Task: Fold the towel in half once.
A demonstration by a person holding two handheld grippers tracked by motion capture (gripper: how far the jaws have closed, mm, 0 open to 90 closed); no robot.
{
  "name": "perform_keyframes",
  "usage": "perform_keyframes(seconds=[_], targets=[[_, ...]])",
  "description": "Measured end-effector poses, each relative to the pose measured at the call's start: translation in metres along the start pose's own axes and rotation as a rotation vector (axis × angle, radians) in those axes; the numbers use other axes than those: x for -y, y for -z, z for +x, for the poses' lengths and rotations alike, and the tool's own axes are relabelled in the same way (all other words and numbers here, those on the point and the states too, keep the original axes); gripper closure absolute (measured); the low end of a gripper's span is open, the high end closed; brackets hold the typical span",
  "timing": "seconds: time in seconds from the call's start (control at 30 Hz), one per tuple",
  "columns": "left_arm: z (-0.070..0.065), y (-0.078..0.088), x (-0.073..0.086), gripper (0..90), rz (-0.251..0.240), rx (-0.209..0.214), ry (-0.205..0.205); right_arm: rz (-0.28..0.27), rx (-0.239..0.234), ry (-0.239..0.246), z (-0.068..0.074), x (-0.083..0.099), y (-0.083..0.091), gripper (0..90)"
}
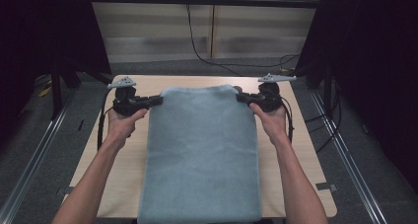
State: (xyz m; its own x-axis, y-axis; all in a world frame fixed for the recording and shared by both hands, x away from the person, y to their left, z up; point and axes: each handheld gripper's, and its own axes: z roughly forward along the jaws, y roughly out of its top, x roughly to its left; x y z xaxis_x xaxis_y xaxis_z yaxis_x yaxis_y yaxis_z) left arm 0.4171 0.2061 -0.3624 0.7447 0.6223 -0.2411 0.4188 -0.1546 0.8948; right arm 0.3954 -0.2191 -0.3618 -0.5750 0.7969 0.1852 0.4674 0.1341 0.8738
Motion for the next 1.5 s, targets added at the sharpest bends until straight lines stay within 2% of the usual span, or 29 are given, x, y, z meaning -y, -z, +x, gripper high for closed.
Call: perform_keyframes(seconds=[0.1, 0.17, 0.2, 0.27, 0.33, 0.47, 0.57, 0.67, 0.73, 0.8, 0.87, 0.93, 1.03, 1.1, 1.13, 1.23, 1.33, 1.37, 1.4, 1.43, 1.5], targets=[[-0.005, 0.010, -0.011, 85.4, -0.038, 0.009, -0.007, -0.059, -0.013, 0.007, 0.000, -0.018, 0.015, 84.6], [-0.009, 0.017, -0.009, 85.4, -0.078, 0.038, 0.002, -0.087, -0.020, 0.013, 0.002, -0.022, 0.025, 84.7], [-0.011, 0.020, -0.006, 85.4, -0.080, 0.052, 0.003, -0.088, -0.024, 0.019, 0.004, -0.020, 0.029, 84.7], [-0.019, 0.024, 0.004, 85.4, -0.053, 0.051, -0.029, -0.061, -0.019, 0.038, 0.008, -0.011, 0.033, 84.6], [-0.025, 0.029, 0.014, 85.5, -0.041, 0.066, -0.042, -0.027, 0.022, 0.077, 0.016, 0.003, 0.039, 84.5], [-0.034, 0.041, 0.030, 85.5, -0.056, 0.094, -0.028, -0.025, -0.009, 0.080, 0.026, 0.028, 0.055, 84.5], [-0.046, 0.050, 0.042, 85.5, -0.030, 0.089, -0.070, -0.028, -0.039, 0.081, 0.037, 0.042, 0.069, 84.5], [-0.057, 0.058, 0.061, 85.5, -0.009, 0.104, -0.086, 0.018, -0.045, 0.132, 0.052, 0.059, 0.076, 84.5], [-0.061, 0.062, 0.075, 85.4, 0.007, 0.093, -0.081, 0.037, -0.069, 0.131, 0.061, 0.075, 0.081, 84.6], [-0.066, 0.066, 0.086, 85.5, 0.020, 0.107, -0.069, 0.055, -0.077, 0.137, 0.069, 0.089, 0.086, 84.5], [-0.073, 0.071, 0.092, 85.5, 0.032, 0.127, -0.076, 0.063, -0.086, 0.136, 0.076, 0.100, 0.094, 84.6], [-0.084, 0.078, 0.094, 85.5, 0.055, 0.121, -0.107, 0.078, -0.079, 0.150, 0.085, 0.106, 0.102, 84.5], [-0.095, 0.084, 0.096, 85.5, 0.055, 0.139, -0.104, 0.098, -0.083, 0.178, 0.097, 0.112, 0.114, 84.5], [-0.096, 0.083, 0.106, 85.4, 0.092, 0.152, -0.096, 0.124, -0.106, 0.157, 0.101, 0.123, 0.114, 84.5], [-0.097, 0.082, 0.113, 85.4, 0.111, 0.152, -0.089, 0.146, -0.102, 0.157, 0.103, 0.130, 0.112, 84.6], [-0.092, 0.078, 0.141, 85.4, 0.182, 0.164, -0.031, 0.201, -0.131, 0.118, 0.104, 0.158, 0.104, 84.5], [-0.091, 0.073, 0.167, 85.2, 0.264, 0.183, 0.000, 0.246, -0.151, 0.077, 0.104, 0.182, 0.097, 84.5], [-0.091, 0.072, 0.173, 85.0, 0.293, 0.193, 0.006, 0.253, -0.156, 0.063, 0.104, 0.187, 0.097, 84.4], [-0.093, 0.072, 0.179, 84.7, 0.336, 0.207, -0.001, 0.264, -0.160, 0.055, 0.104, 0.192, 0.096, 84.4], [-0.096, 0.072, 0.184, 84.7, 0.366, 0.204, -0.015, 0.279, -0.164, 0.053, 0.105, 0.195, 0.095, 84.4], [-0.095, 0.071, 0.193, 84.7, 0.380, 0.202, 0.019, 0.313, -0.174, 0.047, 0.108, 0.203, 0.092, 84.3]])
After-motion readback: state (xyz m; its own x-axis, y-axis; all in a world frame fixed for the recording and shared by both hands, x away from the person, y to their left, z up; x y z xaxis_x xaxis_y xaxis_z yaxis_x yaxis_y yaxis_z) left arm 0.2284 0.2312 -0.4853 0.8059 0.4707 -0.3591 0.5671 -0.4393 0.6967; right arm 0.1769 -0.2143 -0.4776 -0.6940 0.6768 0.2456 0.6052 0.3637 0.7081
